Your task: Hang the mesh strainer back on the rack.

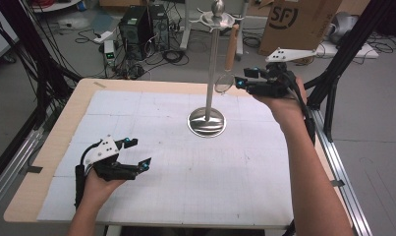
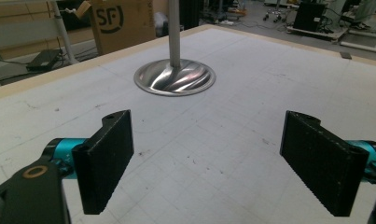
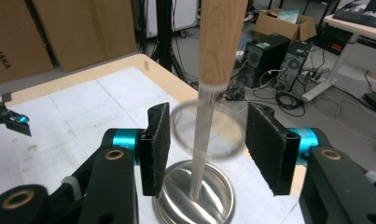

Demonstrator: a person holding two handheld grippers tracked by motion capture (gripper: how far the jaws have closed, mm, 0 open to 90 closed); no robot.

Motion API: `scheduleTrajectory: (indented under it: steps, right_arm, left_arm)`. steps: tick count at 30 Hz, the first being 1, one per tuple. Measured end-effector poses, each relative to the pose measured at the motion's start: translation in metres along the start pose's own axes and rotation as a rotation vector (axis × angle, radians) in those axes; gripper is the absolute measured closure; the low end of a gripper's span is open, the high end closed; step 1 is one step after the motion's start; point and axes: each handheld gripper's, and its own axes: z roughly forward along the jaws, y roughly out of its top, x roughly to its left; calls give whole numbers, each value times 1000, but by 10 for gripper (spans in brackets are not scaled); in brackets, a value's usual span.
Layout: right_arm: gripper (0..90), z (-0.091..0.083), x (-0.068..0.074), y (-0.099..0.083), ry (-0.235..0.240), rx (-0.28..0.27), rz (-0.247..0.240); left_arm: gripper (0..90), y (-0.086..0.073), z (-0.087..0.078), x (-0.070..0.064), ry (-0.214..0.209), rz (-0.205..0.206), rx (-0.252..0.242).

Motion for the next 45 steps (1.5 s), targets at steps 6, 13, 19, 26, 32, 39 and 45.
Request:
scheduleTrajectory:
  steps: [6, 13, 19, 26, 32, 39, 45]
  right_arm:
    - [472, -4, 1, -11, 11, -1, 8]
    - [450, -6, 5, -25, 27, 7, 19]
    - [435, -4, 11, -34, 46, 17, 13]
    - [408, -4, 18, -45, 58, 23, 17]
    - [383, -5, 21, -56, 67, 16, 33]
    - [351, -9, 23, -71, 80, 7, 62]
    - [334, -10, 26, -86, 83, 9, 79]
  left_arm:
    - [179, 0, 1, 0, -4, 3, 3]
    - [179, 0, 1, -1, -7, -4, 1]
    - [179, 0, 1, -1, -8, -3, 1]
    - [179, 0, 1, -1, -7, -3, 2]
    - [179, 0, 0, -1, -5, -5, -2]
    - [179, 0, 0, -1, -6, -3, -3]
    - [179, 0, 0, -1, -7, -5, 0]
